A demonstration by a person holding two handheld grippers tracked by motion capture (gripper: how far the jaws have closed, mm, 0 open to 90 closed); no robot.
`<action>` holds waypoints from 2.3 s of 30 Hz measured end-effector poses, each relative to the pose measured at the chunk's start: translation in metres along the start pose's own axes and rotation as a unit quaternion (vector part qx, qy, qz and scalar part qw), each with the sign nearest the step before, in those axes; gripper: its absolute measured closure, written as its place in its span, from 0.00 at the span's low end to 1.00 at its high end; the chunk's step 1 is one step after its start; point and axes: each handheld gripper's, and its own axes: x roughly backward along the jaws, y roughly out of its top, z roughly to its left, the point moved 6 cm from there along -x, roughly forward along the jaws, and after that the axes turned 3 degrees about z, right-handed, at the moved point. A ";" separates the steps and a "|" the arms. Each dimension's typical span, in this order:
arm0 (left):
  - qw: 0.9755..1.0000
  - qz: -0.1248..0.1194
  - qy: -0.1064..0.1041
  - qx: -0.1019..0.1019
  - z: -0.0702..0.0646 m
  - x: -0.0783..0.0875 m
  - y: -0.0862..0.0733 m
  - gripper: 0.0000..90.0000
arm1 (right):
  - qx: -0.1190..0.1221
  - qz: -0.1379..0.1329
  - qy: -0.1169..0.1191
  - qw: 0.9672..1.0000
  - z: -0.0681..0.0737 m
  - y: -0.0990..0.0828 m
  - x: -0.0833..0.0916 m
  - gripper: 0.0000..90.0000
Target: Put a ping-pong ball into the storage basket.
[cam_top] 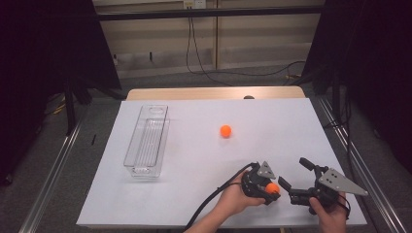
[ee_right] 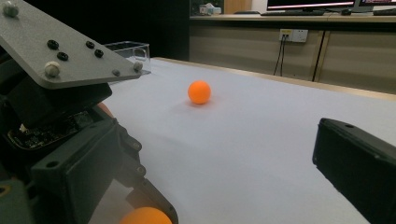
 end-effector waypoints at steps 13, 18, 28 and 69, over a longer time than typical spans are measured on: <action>1.000 -0.015 -0.017 0.014 0.000 0.017 0.002 0.57 | 0.000 0.000 0.000 1.000 0.000 0.000 0.000 0.01; 1.000 -0.012 -0.022 0.017 0.001 0.023 0.001 0.57 | 0.001 -0.001 -0.001 1.000 0.000 0.000 0.000 0.01; 0.999 -0.018 -0.015 0.032 0.008 0.037 -0.001 0.57 | 0.001 -0.001 0.001 1.000 0.000 0.000 0.000 0.01; 0.996 -0.046 0.010 0.077 0.044 0.087 -0.018 0.56 | 0.005 0.003 -0.002 1.000 0.004 0.000 -0.006 0.01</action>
